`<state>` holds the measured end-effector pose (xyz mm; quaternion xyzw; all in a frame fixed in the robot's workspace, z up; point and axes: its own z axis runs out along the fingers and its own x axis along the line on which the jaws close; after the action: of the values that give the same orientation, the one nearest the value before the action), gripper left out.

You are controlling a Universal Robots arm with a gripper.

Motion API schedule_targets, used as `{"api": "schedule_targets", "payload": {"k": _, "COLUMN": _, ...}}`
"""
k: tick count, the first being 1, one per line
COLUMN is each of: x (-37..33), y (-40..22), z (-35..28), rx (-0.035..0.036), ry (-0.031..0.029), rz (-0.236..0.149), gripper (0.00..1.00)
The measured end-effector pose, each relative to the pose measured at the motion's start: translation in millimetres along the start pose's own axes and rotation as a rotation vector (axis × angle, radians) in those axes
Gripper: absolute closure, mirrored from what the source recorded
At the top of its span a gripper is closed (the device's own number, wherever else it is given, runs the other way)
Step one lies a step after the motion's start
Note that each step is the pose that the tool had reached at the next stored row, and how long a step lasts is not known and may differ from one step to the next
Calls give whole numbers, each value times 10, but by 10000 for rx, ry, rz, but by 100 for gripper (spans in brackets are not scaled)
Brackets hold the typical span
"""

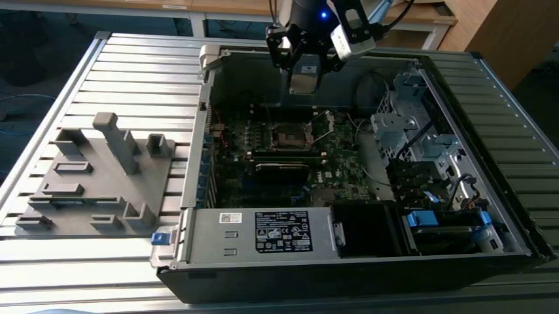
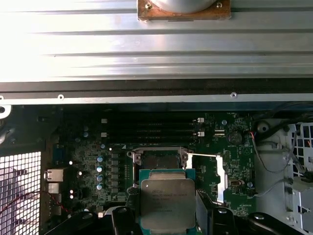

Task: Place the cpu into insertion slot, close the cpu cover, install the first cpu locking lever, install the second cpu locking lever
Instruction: 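Place the cpu into insertion slot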

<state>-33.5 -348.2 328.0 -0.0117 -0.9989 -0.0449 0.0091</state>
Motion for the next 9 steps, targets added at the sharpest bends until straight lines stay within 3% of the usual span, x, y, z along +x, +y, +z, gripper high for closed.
{"api": "schedule_targets", "payload": {"k": 9, "x": 0, "y": -3, "z": 32, "rx": 0, "ry": 0, "rz": 1, "gripper": 46}}
